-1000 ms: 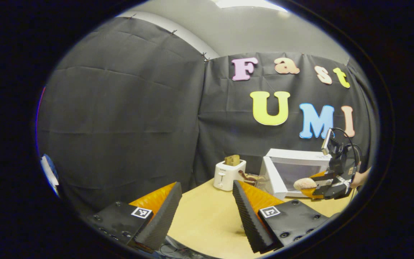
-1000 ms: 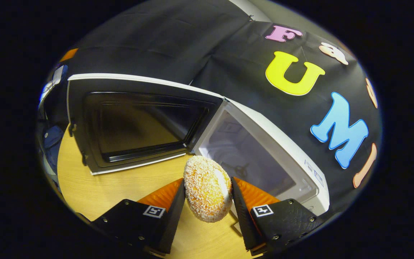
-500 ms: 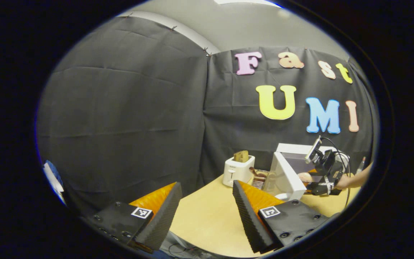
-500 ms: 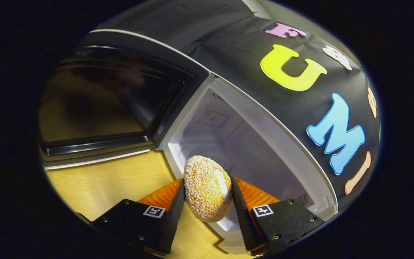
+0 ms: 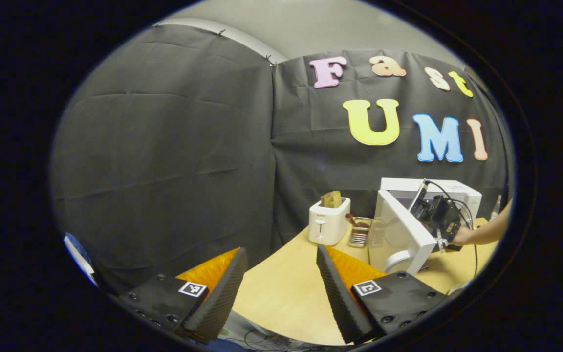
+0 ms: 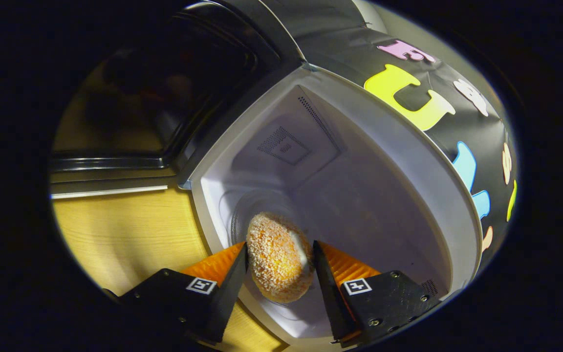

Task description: Open the microwave oven with the left hand, put the food in, and close the microwave oven.

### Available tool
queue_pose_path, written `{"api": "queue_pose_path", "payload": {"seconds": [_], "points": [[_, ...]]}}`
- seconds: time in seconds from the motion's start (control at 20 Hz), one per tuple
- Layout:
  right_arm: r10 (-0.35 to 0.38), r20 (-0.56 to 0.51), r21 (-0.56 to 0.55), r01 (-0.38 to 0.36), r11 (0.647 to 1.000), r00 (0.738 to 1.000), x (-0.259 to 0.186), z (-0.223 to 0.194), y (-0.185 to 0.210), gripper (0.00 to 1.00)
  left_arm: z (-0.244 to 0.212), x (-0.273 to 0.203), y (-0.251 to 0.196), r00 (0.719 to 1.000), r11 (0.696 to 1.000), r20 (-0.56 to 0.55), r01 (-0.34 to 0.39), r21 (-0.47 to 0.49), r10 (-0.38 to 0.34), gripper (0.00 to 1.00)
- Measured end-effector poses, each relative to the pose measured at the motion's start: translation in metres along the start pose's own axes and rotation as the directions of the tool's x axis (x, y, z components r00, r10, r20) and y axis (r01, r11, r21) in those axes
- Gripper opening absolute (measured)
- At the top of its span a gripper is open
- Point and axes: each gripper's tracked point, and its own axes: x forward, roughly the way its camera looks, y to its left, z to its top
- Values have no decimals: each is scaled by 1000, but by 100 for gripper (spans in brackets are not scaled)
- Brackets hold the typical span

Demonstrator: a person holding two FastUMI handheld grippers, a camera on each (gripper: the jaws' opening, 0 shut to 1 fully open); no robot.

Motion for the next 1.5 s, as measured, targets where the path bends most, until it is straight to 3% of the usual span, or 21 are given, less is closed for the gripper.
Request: {"api": "queue_pose_path", "payload": {"seconds": [0.1, 0.15, 0.3, 0.35, 0.55, 0.9, 0.95, 1.25, 1.3, 1.5], "points": [[-11, 22, 18, 10, 1000, 1000, -6, 7, -2, 95, -7, 11, -9, 1000, 1000, -9, 24, -5, -24, 93], [-16, 28, 37, 15, 999, 999, -12, 10, -3, 98, -9, 18, -15, 999, 999, -8, 39, -9, -39, 91], [2, 40, 163, -8, 987, 999, -45, 16, -1, 98, -19, 37, -36, 995, 996, -18, 93, -7, -93, 91], [-13, 49, 200, 3, 980, 999, -59, 21, -8, 98, -22, 42, -43, 994, 994, -25, 110, -1, -110, 96], [-65, 99, 302, 32, 953, 993, -117, 42, -37, 98, -37, 61, -72, 983, 984, -42, 179, 4, -179, 93], [-166, 119, 533, 78, 843, 979, -217, 56, -96, 98, -79, 77, -110, 963, 971, -119, 238, -34, -240, 96], [-171, 123, 540, 79, 838, 978, -230, 55, -101, 97, -84, 77, -115, 960, 970, -134, 242, -34, -245, 89], [-220, 118, 577, 113, 809, 968, -296, 25, -124, 97, -92, 58, -148, 941, 954, -159, 290, -74, -298, 8], [-228, 107, 587, 124, 800, 968, -305, 17, -127, 97, -93, 56, -145, 950, 964, -163, 260, -56, -265, 10], [-253, 75, 596, 160, 787, 965, -333, -5, -139, 97, -88, 50, -170, 937, 951, -159, 307, -47, -311, 8]]}}
